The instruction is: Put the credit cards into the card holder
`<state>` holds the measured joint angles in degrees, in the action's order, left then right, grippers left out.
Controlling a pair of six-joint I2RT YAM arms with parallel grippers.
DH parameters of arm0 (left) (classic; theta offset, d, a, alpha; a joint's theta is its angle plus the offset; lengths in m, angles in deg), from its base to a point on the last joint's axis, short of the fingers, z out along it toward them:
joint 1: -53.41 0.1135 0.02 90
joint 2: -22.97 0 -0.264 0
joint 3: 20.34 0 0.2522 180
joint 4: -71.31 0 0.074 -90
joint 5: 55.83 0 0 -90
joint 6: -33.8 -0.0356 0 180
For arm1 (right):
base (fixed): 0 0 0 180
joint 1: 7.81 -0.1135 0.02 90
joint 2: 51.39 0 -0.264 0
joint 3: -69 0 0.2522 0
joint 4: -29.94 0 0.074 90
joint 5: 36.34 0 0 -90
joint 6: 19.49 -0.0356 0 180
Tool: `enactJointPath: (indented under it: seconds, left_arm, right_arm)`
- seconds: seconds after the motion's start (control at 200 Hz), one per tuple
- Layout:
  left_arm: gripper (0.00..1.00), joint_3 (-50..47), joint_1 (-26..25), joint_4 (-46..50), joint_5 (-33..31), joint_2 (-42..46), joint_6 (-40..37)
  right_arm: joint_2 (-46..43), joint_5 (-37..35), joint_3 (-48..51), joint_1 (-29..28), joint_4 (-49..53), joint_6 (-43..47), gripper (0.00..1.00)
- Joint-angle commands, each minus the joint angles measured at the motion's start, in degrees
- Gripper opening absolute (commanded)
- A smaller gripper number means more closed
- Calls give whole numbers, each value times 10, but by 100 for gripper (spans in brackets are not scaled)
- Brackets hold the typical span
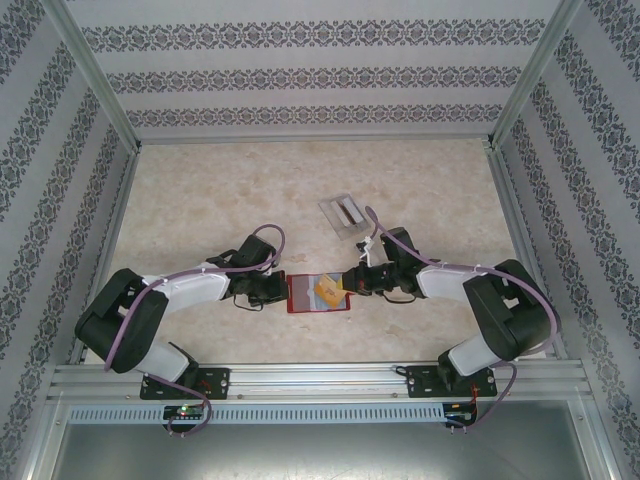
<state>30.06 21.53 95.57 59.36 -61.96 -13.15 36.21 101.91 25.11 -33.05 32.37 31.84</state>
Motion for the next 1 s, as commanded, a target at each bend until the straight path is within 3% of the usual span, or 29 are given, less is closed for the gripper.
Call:
enactJointPath:
  seconds: [0.0,0.694,0.994]
  left_arm:
    - [3,2,-5,1,0,-6,0]
    - [2,-3,-6,-19,15,-24,11]
    - [1,0,-6,-3,-1,-16,0]
  right_arm:
    - [15,21,9,2,-36,-7,0]
    - [60,-62,44,-43,-206,-127,0]
    - [94,-75,39,-46,-238,-113,0]
